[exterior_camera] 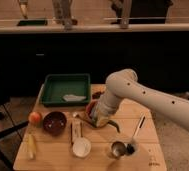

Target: Place pepper in metal cup

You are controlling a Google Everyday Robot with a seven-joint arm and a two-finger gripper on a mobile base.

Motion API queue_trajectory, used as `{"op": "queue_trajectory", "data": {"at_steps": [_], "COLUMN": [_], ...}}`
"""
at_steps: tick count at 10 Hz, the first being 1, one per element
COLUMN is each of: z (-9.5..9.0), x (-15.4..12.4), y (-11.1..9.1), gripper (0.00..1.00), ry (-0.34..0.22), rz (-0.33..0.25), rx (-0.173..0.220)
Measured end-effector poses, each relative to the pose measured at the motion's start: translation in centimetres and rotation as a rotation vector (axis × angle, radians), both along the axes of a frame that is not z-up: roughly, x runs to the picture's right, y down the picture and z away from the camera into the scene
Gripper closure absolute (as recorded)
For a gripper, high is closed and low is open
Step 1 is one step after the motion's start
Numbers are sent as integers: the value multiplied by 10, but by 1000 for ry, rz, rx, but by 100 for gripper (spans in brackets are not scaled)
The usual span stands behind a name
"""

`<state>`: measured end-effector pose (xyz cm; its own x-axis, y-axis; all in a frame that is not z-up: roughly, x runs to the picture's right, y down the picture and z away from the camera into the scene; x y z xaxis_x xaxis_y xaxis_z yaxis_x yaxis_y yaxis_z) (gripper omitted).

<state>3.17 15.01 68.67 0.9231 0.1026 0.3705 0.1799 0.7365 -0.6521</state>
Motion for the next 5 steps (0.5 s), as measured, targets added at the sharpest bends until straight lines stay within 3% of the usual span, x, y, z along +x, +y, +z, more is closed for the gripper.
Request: {"op": "queue_trajectory", "data": {"at_steps": [5], "z": [-2], "x": [32], "y": [10], "gripper": [100], "ry": [46], "rz": [58], "rx": [-14]}}
